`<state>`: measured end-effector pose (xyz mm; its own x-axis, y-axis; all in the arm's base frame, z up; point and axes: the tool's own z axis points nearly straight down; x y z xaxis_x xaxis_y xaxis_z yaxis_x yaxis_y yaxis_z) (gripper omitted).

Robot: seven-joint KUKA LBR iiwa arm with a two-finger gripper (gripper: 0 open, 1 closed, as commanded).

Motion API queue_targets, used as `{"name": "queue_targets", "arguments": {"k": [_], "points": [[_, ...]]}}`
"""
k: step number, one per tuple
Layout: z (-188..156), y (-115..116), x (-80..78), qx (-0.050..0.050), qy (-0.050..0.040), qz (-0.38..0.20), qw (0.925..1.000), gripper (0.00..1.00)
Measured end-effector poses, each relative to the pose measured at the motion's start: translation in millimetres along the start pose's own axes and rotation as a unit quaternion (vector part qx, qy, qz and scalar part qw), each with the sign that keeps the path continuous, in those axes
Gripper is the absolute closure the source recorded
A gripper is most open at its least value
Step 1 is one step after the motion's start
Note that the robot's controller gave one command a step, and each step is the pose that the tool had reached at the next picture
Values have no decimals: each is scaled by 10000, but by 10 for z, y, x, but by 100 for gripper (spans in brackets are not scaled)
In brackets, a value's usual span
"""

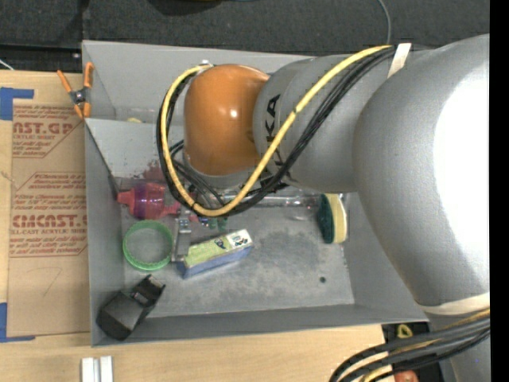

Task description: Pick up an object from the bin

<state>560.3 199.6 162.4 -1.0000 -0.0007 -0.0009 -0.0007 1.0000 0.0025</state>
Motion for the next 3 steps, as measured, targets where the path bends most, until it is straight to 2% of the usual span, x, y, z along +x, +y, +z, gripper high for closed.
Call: {"name": "queue_targets", "arguments": {"k": [1,2,3], "points": [[1,0,1,0,0,0,10000,0],[299,-163,240,-1,3,47,10000,0],[590,-198,162,-9,-40,-1080,9941,0]]}}
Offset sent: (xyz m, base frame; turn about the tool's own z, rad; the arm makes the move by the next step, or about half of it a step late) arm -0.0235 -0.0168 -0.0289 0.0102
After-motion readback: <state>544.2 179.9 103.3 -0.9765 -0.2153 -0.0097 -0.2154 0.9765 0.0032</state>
